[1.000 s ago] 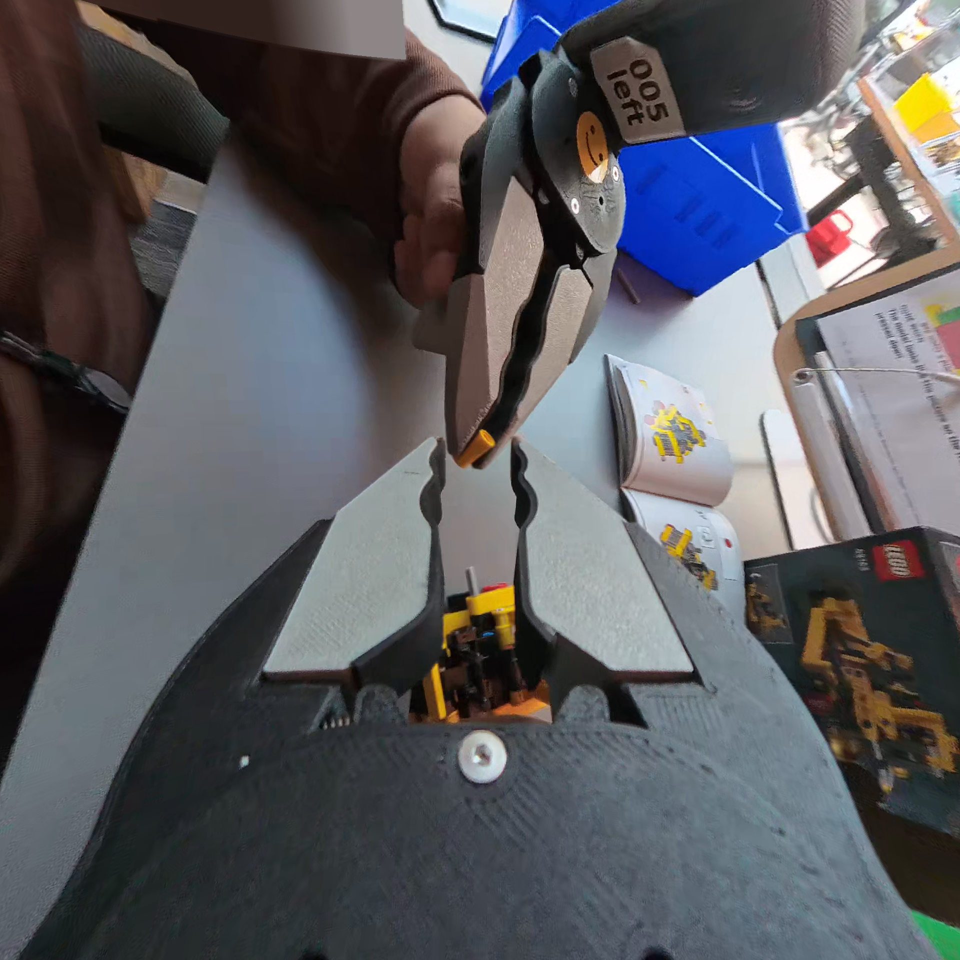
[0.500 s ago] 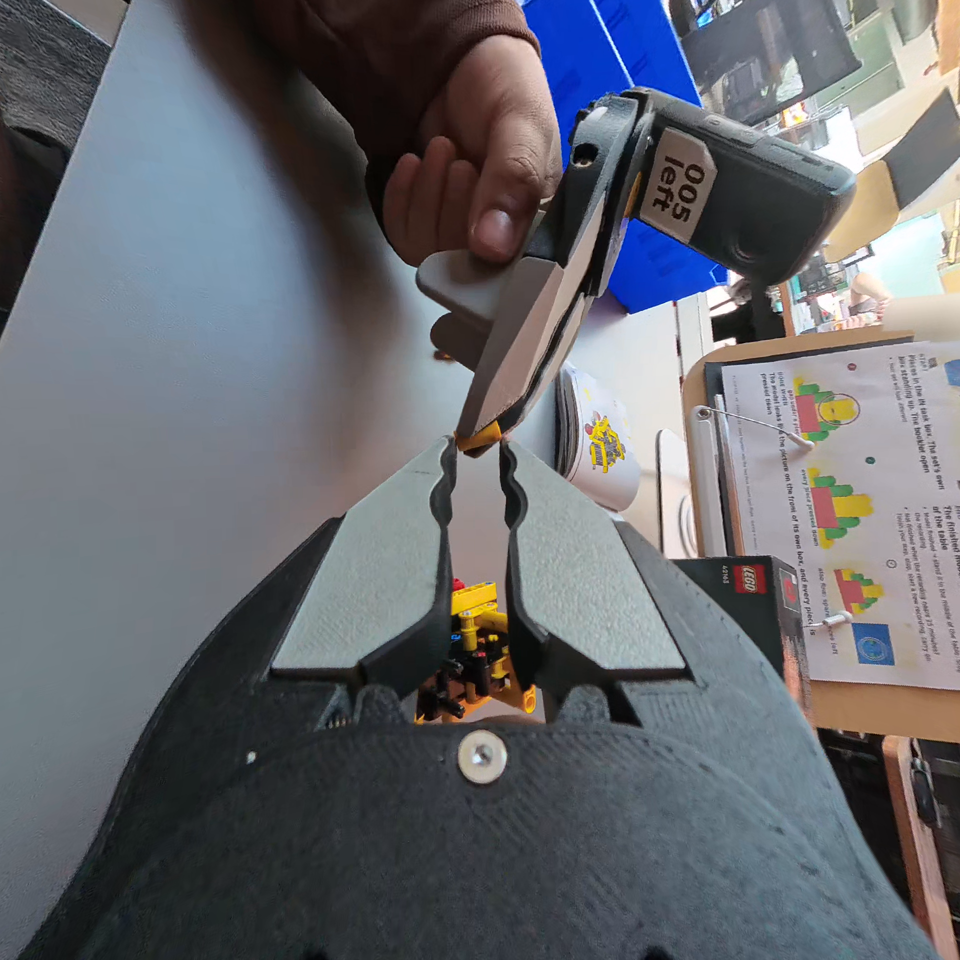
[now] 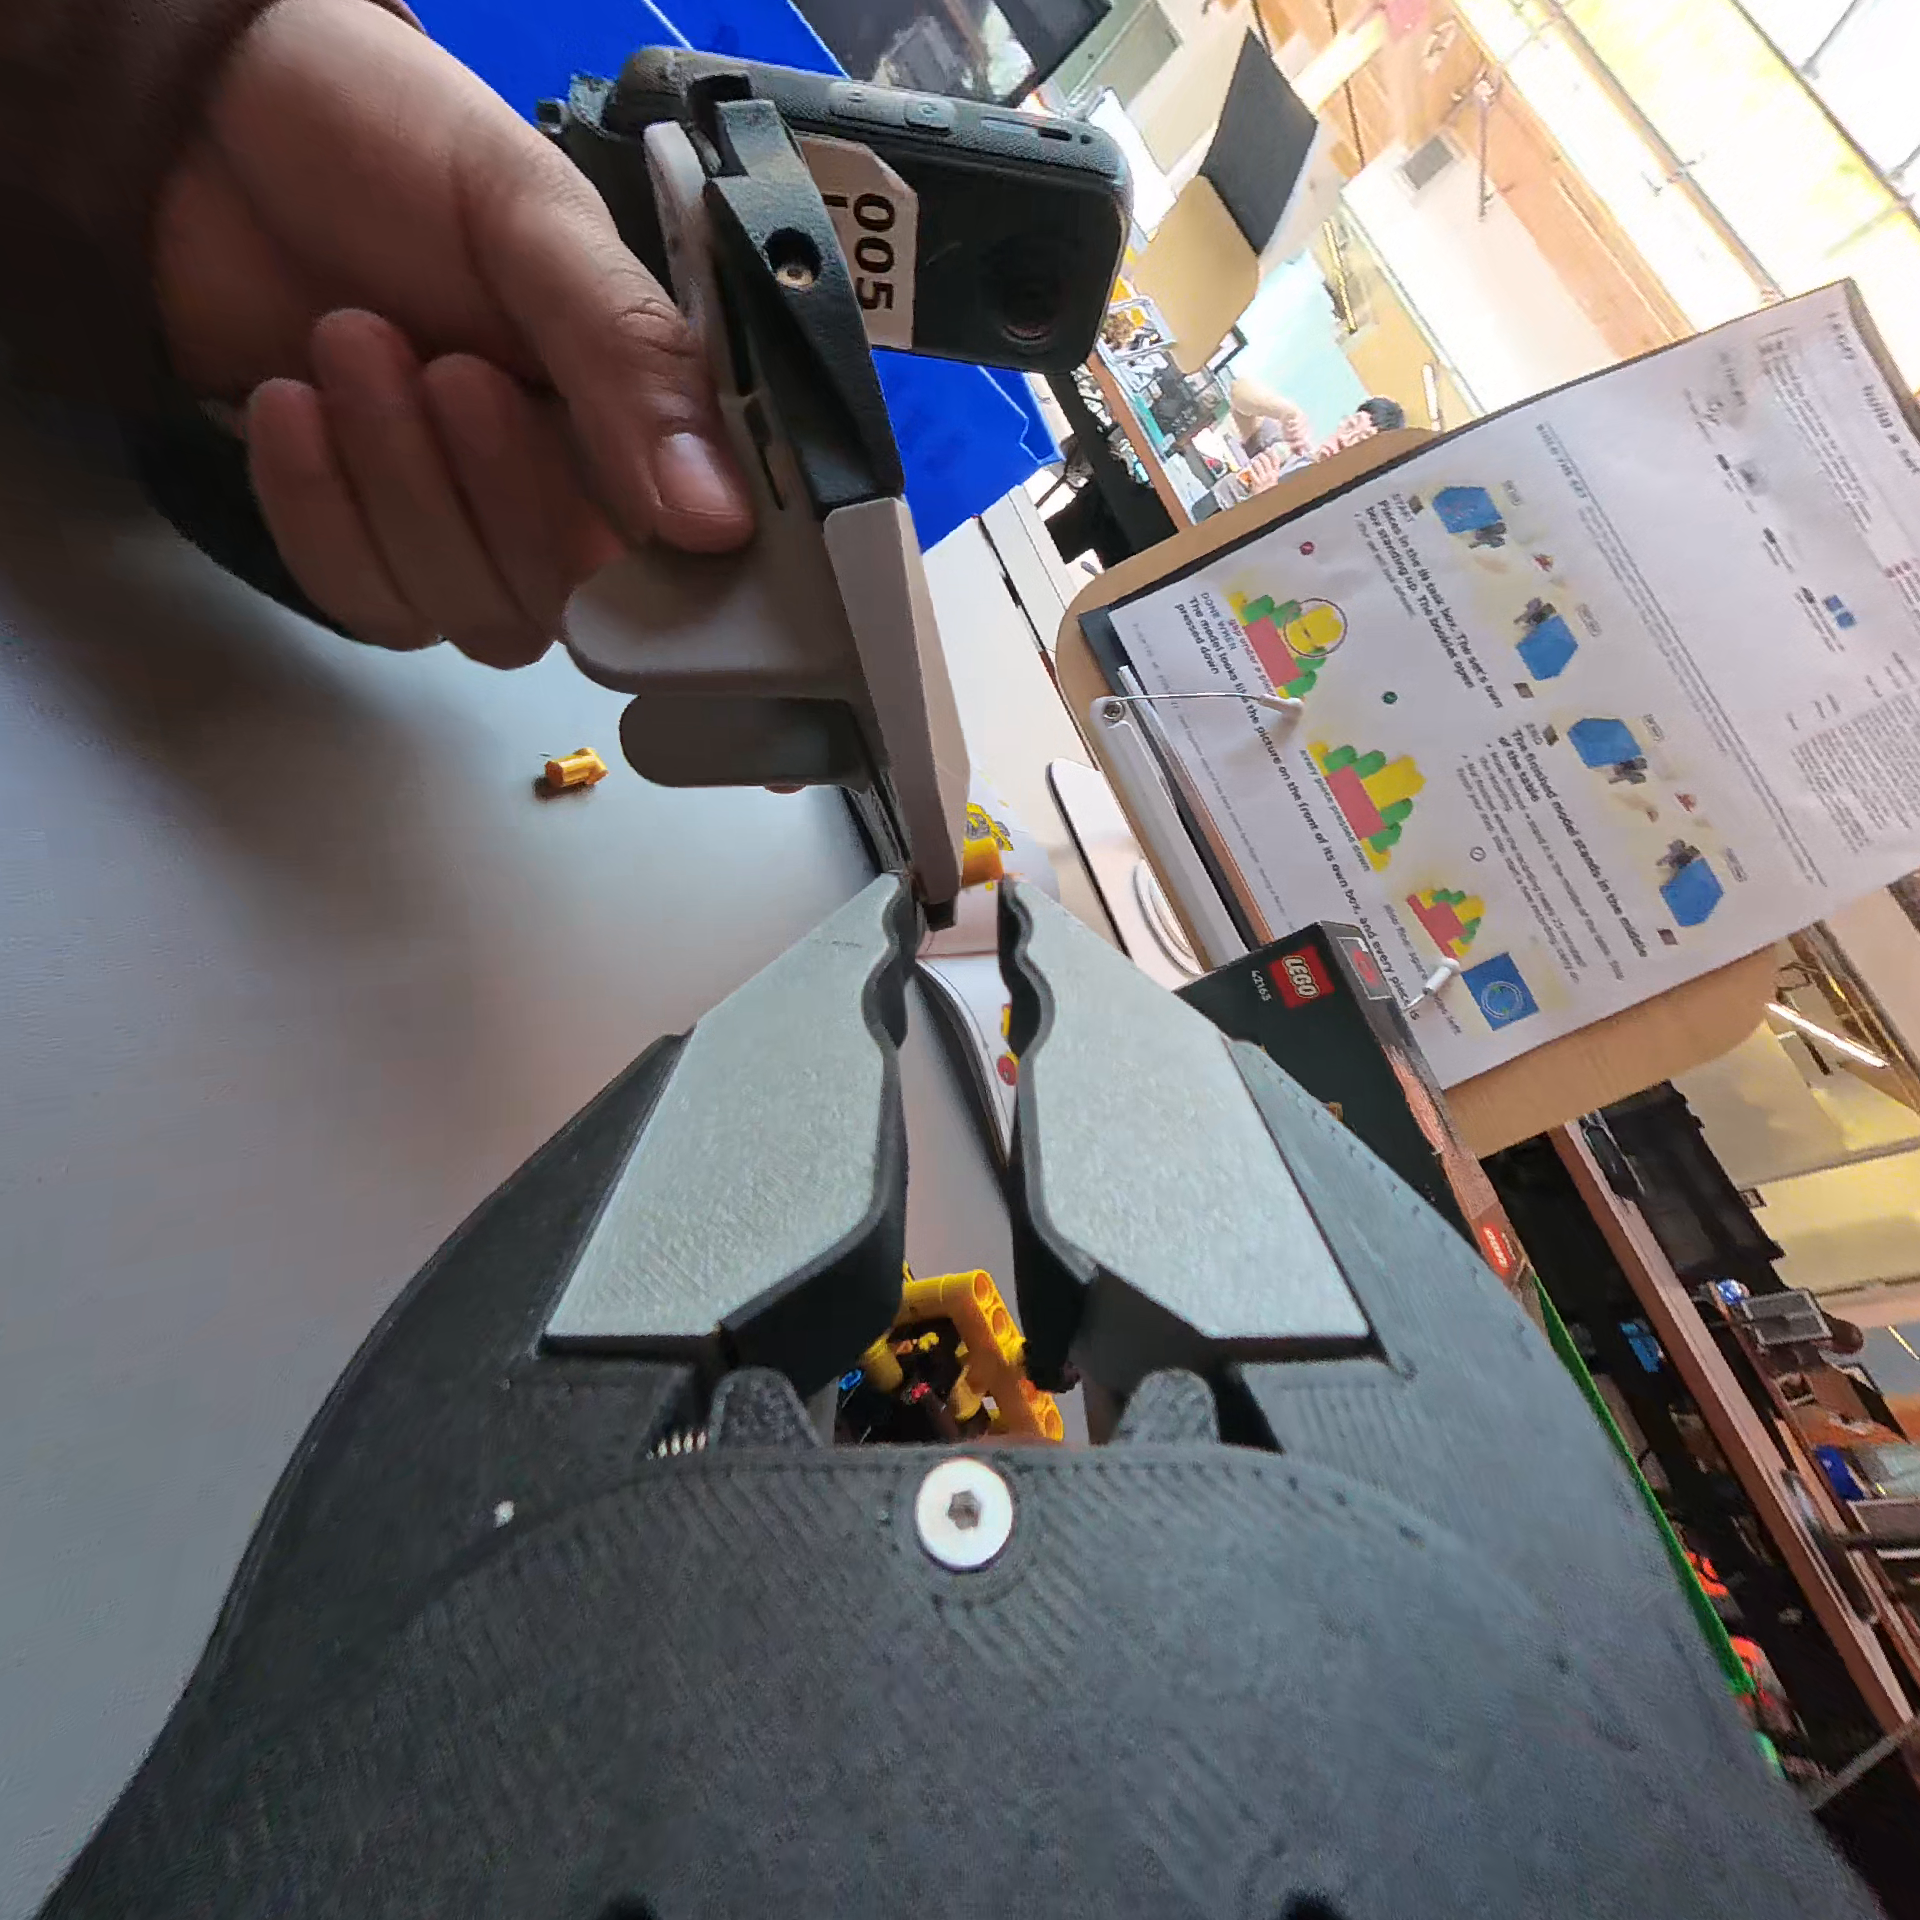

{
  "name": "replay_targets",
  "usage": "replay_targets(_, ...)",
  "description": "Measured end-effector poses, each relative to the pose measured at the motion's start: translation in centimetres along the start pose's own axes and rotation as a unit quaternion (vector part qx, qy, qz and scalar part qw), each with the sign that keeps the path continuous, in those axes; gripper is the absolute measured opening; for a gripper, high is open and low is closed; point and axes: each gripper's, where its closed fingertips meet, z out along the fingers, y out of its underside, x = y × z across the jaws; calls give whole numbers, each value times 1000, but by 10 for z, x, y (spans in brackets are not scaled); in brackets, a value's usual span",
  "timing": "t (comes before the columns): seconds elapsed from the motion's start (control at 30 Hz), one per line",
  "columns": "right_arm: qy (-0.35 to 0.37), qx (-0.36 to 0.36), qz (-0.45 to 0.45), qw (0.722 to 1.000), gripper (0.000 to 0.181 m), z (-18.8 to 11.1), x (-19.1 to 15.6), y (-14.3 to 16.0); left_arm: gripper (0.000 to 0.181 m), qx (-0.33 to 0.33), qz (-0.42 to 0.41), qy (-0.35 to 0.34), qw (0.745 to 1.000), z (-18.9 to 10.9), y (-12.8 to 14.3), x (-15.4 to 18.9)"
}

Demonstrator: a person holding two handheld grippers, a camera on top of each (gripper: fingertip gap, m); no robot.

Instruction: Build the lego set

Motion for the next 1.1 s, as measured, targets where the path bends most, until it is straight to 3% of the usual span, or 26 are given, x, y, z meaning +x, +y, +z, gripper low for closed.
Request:
replay_targets(0.17, -5, 5, 23, 1000, 12, 1, -1, 0, 5, 10, -17, 19, 1000, -1, -1, 1)
replay_targets(0.33, -87, 22, 48, 995, 9, -1, -19, 3, 5, -73, 88, -59, 992, -10, 12, -17)
replay_targets(0.53, -208, 40, 58, 975, 23, -10, -52, 5, 5, -188, 147, -63, 969, -14, 42, -11)
replay_targets(0.77, -284, 47, 35, 957, 15, -20, -80, 4, 5, -267, 125, -35, 955, -21, 71, -9)
replay_targets(1.1, -314, 71, 44, 946, 9, -28, -87, -6, 5, -325, 119, -6, 938, -21, 98, -1)
